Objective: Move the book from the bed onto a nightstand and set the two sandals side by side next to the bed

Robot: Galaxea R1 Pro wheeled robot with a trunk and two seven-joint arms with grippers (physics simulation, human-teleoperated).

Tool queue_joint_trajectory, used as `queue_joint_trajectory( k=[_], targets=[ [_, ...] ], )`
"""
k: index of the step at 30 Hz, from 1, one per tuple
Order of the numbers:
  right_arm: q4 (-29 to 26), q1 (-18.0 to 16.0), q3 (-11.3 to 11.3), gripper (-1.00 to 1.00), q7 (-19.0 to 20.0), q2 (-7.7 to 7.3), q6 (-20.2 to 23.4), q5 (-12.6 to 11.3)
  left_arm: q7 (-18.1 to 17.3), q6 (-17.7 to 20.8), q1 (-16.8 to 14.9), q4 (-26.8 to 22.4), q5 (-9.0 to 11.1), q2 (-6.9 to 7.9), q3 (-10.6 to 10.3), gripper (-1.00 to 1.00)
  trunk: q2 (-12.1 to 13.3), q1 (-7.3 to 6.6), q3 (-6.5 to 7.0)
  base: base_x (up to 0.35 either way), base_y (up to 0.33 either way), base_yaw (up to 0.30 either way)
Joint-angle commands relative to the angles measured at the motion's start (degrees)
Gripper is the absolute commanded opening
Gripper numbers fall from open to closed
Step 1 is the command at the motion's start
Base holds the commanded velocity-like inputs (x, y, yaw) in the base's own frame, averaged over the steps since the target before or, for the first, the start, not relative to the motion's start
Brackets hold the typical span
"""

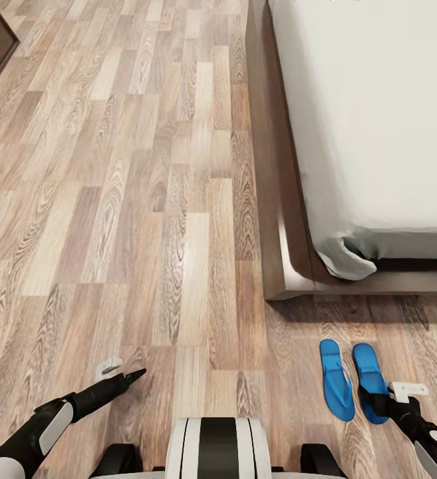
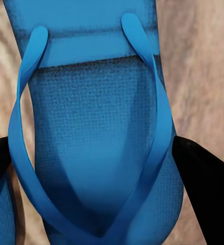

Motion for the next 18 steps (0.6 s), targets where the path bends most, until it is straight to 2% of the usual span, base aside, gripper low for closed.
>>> queue_joint_trajectory(
  k=[1, 5, 18],
  targets=[
    [0.07, -0.04, 0.35, -1.0, 0.06, -0.07, -0.28, -0.59, 0.02, 0.4, -0.01, -0.02, 0.59, 0.06, -0.24, 1.0, -0.01, 0.0, -0.03, 0.187, 0.0, 0.0],
    [0.07, -0.04, 0.35, -1.0, 0.03, -0.07, -0.27, -0.6, 0.02, 0.4, -0.01, -0.02, 0.59, 0.06, -0.24, 1.0, -0.01, 0.0, -0.03, 0.098, 0.0, 0.0],
    [0.07, -0.04, 0.35, -1.0, 0.06, -0.07, -0.26, -0.6, -0.02, 0.4, -0.01, -0.02, 0.59, 0.06, -0.24, 1.0, -0.02, 0.03, -0.25, 0.004, 0.0, 0.0]
  ],
)
